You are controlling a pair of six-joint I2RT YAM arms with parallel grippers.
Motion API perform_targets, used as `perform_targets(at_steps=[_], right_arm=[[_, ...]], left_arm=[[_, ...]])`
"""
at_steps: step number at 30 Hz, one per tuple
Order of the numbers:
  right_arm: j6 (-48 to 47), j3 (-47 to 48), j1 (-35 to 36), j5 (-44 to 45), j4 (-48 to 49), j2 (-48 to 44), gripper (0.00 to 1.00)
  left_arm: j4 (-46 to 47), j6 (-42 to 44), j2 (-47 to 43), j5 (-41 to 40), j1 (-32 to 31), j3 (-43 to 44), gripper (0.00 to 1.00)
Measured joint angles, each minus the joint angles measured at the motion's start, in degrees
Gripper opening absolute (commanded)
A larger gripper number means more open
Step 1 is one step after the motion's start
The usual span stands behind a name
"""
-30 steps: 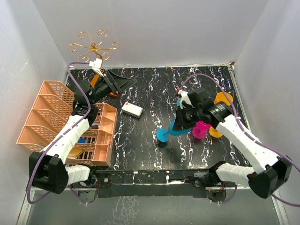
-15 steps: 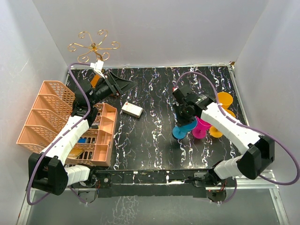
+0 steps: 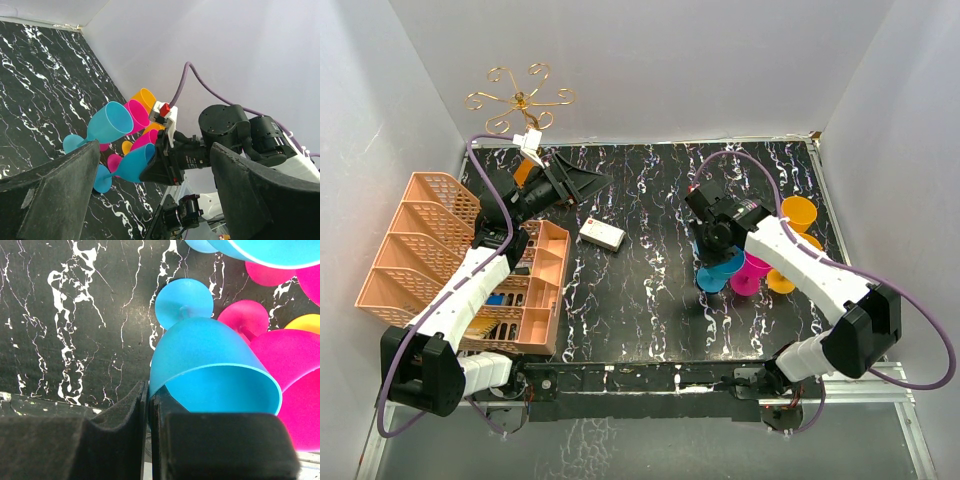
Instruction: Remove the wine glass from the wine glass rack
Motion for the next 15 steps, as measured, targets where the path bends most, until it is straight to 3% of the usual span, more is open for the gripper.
perform_targets(at_steps=[6,15], right_arm=[[-0.09,0.00,0.11,-0.07,-0.02,1.09,0.11],[-0.74,0.02,0.11,-1.31,0.72,1.60,0.51]], left_arm=[[0.00,-0.02,0.00,0.02,0.00,0.00,0.90],[-0.04,-0.24,0.00,0.04,0.00,0.02,0.90]])
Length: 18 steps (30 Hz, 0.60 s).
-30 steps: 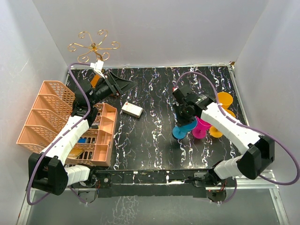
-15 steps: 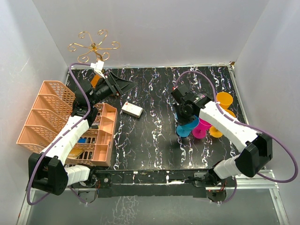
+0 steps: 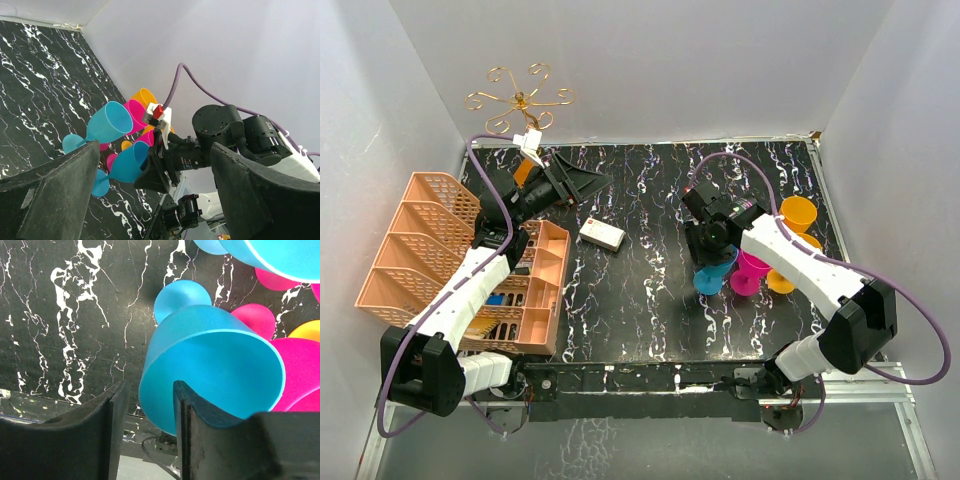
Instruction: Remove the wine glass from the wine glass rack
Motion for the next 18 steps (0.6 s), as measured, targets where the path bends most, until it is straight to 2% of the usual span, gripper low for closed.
perform_targets(at_steps=[5,6,7,11,18], right_arm=[[-0.74,1.33,0.00,-0.50,-0.02,-0.02,0.75],[-0.87,1.86,0.00,-0.63,0.11,-0.11,0.93],[-1.18,2.45,0.00,-0.70,0.39,-0.35,0.98],[-3.10,3.69,0.00,0.55,2.49,-2.73,0.99],[-3.50,3.72,0.11,9.01,10.84,-8.63,0.99]], left_arm=[[-0.50,0.33,0.00,0.00,0.00,0.33,0.90],[-0.61,0.42,0.00,0.00,0.00,0.35,0.90],[-0.87,0.48,0.00,0.00,0.00,0.44,0.90],[-2.16,0.92,0.00,-0.02,0.00,1.29,0.90],[-7.41,3.96,-0.31,-0.94,0.00,4.98,0.90]])
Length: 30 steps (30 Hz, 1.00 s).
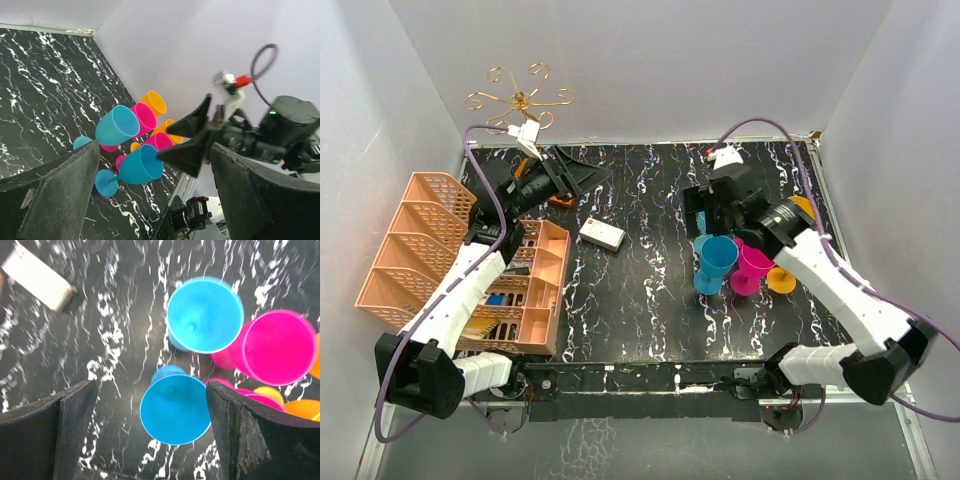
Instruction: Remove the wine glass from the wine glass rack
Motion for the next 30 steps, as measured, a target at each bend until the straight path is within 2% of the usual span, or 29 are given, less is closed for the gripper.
perform_targets(at_steps=[8,17,24,30], right_arm=[[-4.52,0.11,0.00,1.95,12.22,-13.57,0.99],[-7.82,10.97,0.00,1.97,13.77,-19.82,0.99],[-8.72,17.05,0.00,2.32,13.90,-25.29,0.99],[-8.79,19.54,0.00,3.28,14.47,-25.70,0.99]], left_arm=[[-12.02,8.09,-3.78,-6.49,0.00,7.32,0.95],[-27.19,19.26,-7.98,-15.65,0.00,23.82,0.97],[-33.33,25.88,-14.82,-22.75,0.00,27.56,0.97],[-35.45,28.89,-17.77,-26.91,0.00,28.02,0.97]])
